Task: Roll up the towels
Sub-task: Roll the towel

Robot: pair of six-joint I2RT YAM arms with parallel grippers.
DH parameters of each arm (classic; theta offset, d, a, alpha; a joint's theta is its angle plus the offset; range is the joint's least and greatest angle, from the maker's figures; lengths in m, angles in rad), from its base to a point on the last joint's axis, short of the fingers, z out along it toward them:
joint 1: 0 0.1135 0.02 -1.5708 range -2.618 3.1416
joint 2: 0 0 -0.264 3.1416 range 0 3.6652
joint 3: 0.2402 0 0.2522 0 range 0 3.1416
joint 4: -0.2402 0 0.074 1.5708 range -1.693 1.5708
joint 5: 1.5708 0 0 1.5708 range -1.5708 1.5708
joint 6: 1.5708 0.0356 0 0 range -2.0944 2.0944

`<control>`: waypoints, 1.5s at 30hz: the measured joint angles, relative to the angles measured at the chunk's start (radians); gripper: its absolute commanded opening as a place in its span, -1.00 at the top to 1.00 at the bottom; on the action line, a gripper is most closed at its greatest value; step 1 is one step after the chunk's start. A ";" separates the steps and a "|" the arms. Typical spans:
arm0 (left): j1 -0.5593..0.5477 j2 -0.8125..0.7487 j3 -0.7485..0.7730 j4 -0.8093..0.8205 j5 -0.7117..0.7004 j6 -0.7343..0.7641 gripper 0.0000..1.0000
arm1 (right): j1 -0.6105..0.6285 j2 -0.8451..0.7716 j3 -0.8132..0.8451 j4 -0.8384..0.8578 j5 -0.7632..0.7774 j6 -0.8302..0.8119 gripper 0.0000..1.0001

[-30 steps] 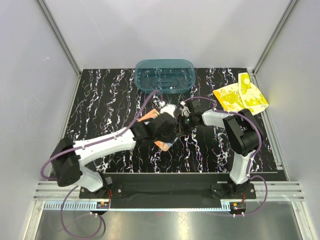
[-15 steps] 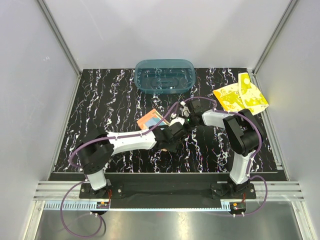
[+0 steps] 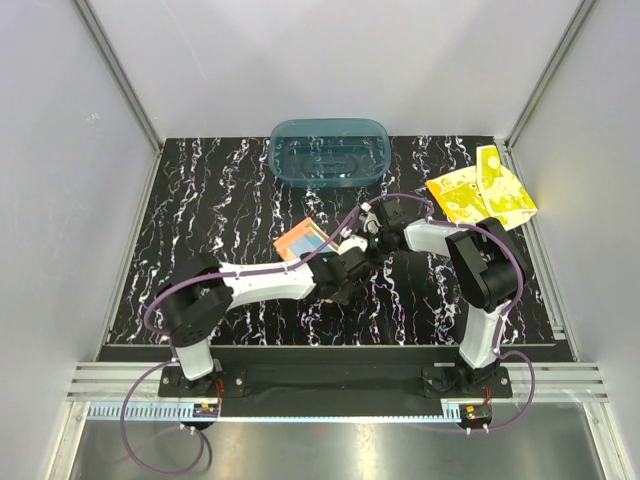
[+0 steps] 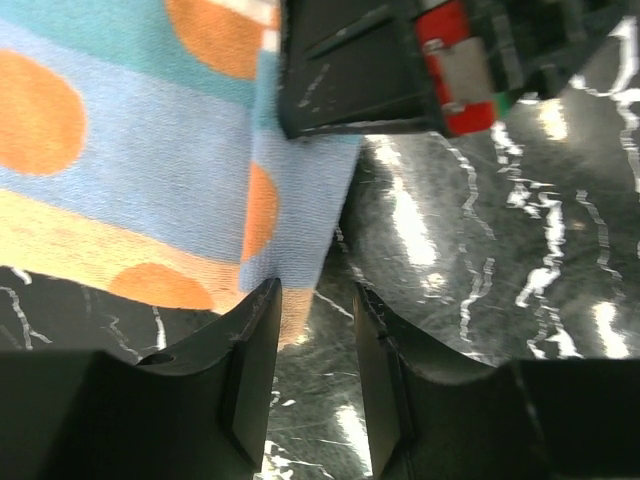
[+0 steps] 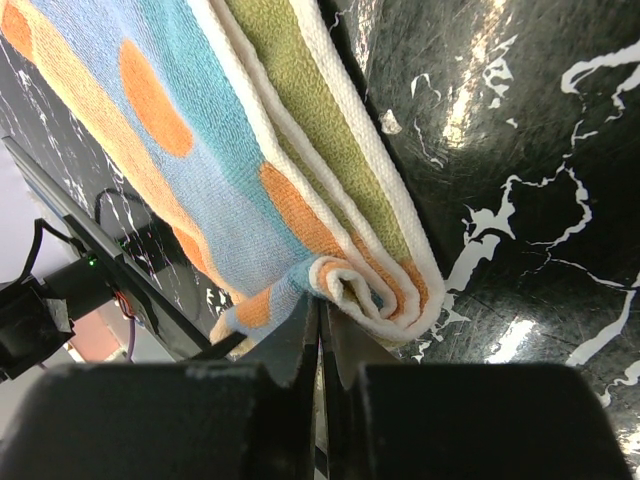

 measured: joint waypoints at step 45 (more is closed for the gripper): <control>0.047 0.068 -0.002 0.001 0.026 0.143 1.00 | -0.002 0.088 0.134 -0.123 -0.027 -0.064 0.91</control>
